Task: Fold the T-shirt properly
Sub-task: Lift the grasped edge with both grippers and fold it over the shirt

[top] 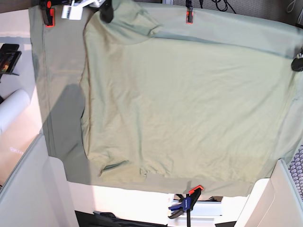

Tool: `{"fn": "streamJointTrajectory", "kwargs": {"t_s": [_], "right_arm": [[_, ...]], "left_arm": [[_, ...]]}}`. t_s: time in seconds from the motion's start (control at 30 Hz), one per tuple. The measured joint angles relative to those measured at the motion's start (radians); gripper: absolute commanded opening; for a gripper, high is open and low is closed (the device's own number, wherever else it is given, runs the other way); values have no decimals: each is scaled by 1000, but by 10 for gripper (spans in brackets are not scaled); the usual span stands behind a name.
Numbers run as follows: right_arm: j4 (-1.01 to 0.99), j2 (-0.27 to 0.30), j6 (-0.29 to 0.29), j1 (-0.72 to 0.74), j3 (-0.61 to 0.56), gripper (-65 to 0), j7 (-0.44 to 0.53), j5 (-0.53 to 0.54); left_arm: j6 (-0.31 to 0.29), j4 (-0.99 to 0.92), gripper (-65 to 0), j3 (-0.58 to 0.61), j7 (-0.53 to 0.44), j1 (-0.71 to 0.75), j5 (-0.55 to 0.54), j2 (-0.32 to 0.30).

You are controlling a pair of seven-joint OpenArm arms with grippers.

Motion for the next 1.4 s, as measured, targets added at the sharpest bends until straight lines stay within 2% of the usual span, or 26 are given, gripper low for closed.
{"fn": "streamJointTrajectory", "kwargs": {"t_s": [0.2,0.43,0.53,0.7,0.77,1.0,1.2,1.23,1.3,1.33,1.37,1.4], "right_arm": [[85,2,5,41,45,-650,9,26],[-1,54,18,273,29,-650,16,-24],[-91,90,19,377,26,-650,13,-38],[-285,142,37,547,-3,-650,24,-53],[-357,152,48,605,-19,-650,28,-55],[-541,150,45,741,-37,-650,29,-86],[-600,146,49,787,-37,-650,29,-95],[-606,139,51,786,-37,-630,29,-96],[-618,125,61,785,-37,-390,27,-103],[-618,115,62,783,-37,-292,28,-103],[-618,107,65,783,-37,-230,27,-100],[-618,101,65,784,-37,-210,23,-100]], "left_arm": [[-1,1,-650,0,-34,-7,-8,-5],[-12,-1,-650,3,-106,-114,146,-5],[-18,-40,-650,27,-116,-176,158,-6],[-22,-185,-650,188,-267,-347,288,-5],[-21,-247,-650,246,-288,-425,305,-6],[-19,-393,-650,370,-310,-654,320,-11],[-21,-493,-650,488,-467,-711,451,6],[-21,-498,-650,490,-475,-708,472,10],[-20,-502,-482,490,-477,-706,477,14],[-20,-502,-385,490,-480,-706,479,14],[-20,-502,-304,490,-482,-709,476,14],[-20,-502,-261,490,-481,-710,473,14]]}}
